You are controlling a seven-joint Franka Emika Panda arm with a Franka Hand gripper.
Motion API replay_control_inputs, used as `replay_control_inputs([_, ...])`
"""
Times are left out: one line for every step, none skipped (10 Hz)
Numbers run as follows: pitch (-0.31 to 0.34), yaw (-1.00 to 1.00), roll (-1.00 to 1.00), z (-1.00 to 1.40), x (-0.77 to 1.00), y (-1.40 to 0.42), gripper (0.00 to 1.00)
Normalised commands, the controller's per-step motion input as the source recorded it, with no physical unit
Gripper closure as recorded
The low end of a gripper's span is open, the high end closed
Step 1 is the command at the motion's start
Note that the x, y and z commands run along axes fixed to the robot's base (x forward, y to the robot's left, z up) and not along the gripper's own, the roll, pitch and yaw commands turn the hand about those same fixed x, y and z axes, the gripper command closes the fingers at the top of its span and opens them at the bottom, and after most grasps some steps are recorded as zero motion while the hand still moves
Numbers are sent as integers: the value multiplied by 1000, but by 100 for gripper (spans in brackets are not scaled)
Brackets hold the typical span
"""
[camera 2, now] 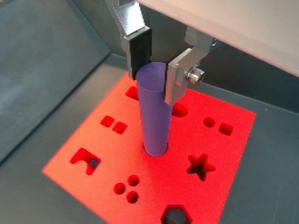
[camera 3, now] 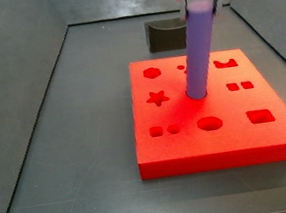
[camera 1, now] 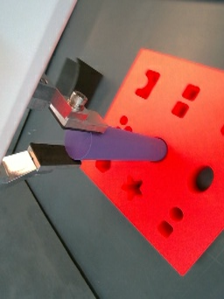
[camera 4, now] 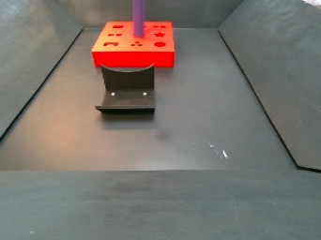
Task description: Insert the round object.
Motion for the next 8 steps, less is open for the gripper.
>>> replay_control_inputs([51,-109,-114,-706,231,-6,100])
replay_control_inputs([116,-111,-34,-737,351,-34,100])
replay_control_inputs([173,-171,0,-846,369,-6,100])
replay_control_inputs([140,-203,0,-909,343,0,100])
replay_control_inputs([110,-194,-1,-911,274,-31,100])
replay_control_inputs([-106,20,0,0,-91,0,100])
replay_control_inputs([-29,0,0,0,-14,0,100])
replay_control_inputs([0,0,0,0,0,0,100])
